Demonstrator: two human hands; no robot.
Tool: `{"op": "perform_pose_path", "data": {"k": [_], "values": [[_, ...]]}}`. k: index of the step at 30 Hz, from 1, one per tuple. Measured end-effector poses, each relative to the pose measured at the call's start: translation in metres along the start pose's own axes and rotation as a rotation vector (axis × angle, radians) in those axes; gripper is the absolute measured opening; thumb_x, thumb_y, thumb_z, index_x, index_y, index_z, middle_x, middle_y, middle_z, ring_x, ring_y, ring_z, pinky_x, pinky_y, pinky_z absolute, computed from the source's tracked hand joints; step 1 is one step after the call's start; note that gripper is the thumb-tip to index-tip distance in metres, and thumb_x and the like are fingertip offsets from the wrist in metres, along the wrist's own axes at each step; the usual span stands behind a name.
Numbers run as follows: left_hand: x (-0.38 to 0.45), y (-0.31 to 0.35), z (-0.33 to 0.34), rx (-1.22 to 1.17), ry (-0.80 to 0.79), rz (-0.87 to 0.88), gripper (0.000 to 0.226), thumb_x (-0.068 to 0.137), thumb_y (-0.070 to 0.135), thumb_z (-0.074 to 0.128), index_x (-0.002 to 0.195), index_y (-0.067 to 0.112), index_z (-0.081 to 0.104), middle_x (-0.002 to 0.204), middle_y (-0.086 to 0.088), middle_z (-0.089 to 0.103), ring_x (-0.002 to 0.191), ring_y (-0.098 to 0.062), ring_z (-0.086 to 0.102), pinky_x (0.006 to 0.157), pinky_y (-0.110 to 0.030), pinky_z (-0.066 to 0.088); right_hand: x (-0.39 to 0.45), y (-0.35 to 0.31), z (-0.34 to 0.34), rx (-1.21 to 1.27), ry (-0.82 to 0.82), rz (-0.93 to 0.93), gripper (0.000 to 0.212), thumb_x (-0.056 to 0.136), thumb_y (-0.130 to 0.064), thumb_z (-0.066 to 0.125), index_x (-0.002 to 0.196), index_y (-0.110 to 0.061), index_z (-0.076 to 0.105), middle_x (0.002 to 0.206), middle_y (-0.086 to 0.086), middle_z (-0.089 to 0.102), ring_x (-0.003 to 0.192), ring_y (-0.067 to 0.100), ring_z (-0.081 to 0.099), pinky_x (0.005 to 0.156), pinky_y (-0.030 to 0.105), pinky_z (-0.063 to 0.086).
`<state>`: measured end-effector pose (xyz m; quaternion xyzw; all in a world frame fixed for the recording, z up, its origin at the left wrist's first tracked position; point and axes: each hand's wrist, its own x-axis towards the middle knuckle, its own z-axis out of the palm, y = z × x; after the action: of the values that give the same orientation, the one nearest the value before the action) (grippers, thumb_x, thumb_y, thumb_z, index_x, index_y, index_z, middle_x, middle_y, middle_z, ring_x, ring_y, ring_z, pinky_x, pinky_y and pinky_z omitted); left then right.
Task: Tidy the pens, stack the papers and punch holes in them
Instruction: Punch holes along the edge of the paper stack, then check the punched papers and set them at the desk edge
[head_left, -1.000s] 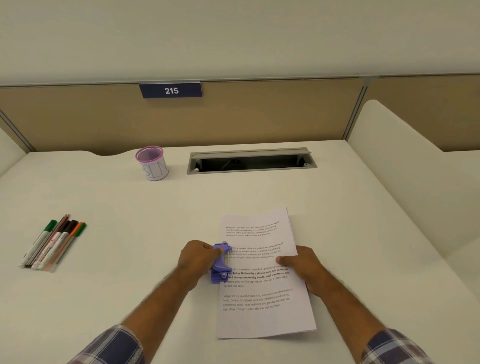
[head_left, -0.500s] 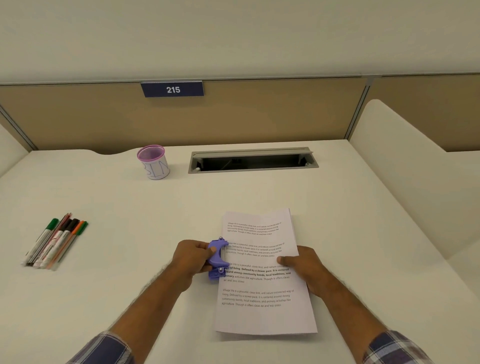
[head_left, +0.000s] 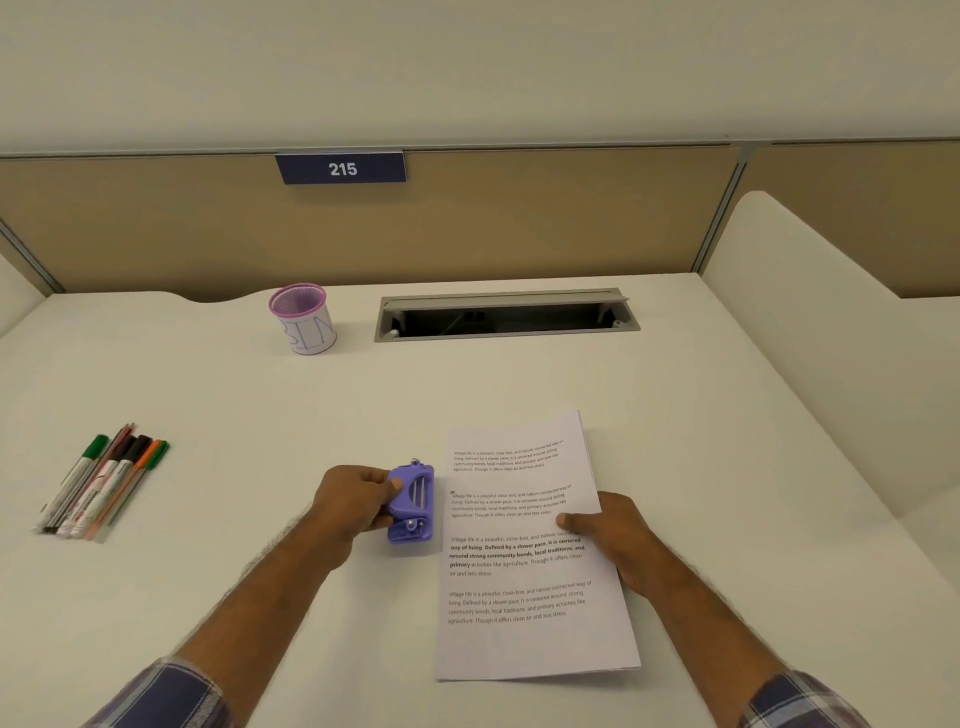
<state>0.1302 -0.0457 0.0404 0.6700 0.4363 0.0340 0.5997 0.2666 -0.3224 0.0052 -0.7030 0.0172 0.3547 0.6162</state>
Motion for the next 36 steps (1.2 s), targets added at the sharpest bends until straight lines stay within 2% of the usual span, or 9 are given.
{"op": "perform_pose_path", "data": {"k": [6,12,16,21,24,31,33,36], "values": [[0.013,0.008,-0.004,0.027,0.007,0.004,0.01,0.093,0.005,0.064,0.1,-0.002,0.069,0.094,-0.02,0.071,0.075,-0.026,0.067,0.068,-0.031,0.061,0.001,0.001,0.0,0.023,-0.008,-0.002,0.024,0.079,0.006,0.071,0.101,-0.003,0.072,0.096,0.014,0.077,0.084,0.032,0.075,0.067,0.036,0.06],[0.026,0.014,-0.002,0.037,0.004,-0.003,0.012,0.093,0.004,0.065,0.1,-0.004,0.07,0.095,-0.022,0.07,0.079,-0.028,0.066,0.073,-0.035,0.06,0.002,0.0,0.0,0.036,-0.006,-0.012,0.023,0.079,0.007,0.071,0.1,-0.004,0.073,0.096,0.013,0.077,0.084,0.032,0.075,0.068,0.036,0.061],[0.029,0.008,0.003,0.043,-0.025,-0.033,0.012,0.093,0.004,0.065,0.099,-0.004,0.07,0.095,-0.023,0.072,0.076,-0.027,0.067,0.071,-0.034,0.061,0.004,0.002,0.0,0.02,0.014,-0.014,0.023,0.079,0.005,0.072,0.1,-0.004,0.073,0.096,0.014,0.077,0.087,0.034,0.074,0.078,0.045,0.06],[0.03,0.0,0.006,0.025,-0.034,-0.059,0.014,0.093,0.004,0.065,0.101,-0.005,0.069,0.099,-0.026,0.072,0.079,-0.031,0.067,0.077,-0.039,0.06,0.005,0.003,0.0,0.027,0.02,-0.013,0.021,0.079,0.005,0.072,0.097,-0.006,0.073,0.097,0.013,0.077,0.085,0.033,0.075,0.076,0.043,0.061],[0.029,0.0,0.006,0.014,-0.038,-0.066,0.015,0.092,0.004,0.066,0.102,-0.006,0.069,0.101,-0.027,0.072,0.081,-0.031,0.067,0.08,-0.041,0.06,0.004,0.003,-0.002,0.053,0.003,0.0,0.024,0.08,0.004,0.071,0.103,-0.002,0.071,0.099,0.016,0.076,0.087,0.034,0.074,0.076,0.044,0.061],[0.023,0.005,0.002,0.036,-0.07,-0.089,0.018,0.091,0.013,0.069,0.102,-0.001,0.069,0.101,-0.024,0.072,0.078,-0.028,0.067,0.078,-0.038,0.06,-0.003,-0.005,-0.015,0.17,-0.056,0.017,0.035,0.082,-0.002,0.072,0.116,-0.003,0.067,0.111,0.019,0.073,0.1,0.04,0.07,0.093,0.058,0.052],[0.021,0.006,0.001,0.124,-0.003,-0.024,0.021,0.09,0.021,0.071,0.102,0.003,0.068,0.099,-0.015,0.071,0.076,-0.024,0.065,0.076,-0.036,0.057,-0.005,-0.011,-0.02,0.202,-0.05,-0.014,0.036,0.081,-0.003,0.071,0.117,-0.004,0.066,0.113,0.019,0.072,0.101,0.039,0.07,0.093,0.056,0.053],[0.014,0.015,0.003,0.231,0.187,0.184,0.03,0.085,0.036,0.074,0.107,0.018,0.065,0.102,0.001,0.067,0.082,-0.009,0.062,0.066,-0.023,0.046,-0.009,-0.028,-0.025,0.245,-0.039,-0.082,0.037,0.078,-0.005,0.071,0.115,-0.005,0.067,0.112,0.018,0.073,0.1,0.038,0.07,0.085,0.048,0.058]]}}
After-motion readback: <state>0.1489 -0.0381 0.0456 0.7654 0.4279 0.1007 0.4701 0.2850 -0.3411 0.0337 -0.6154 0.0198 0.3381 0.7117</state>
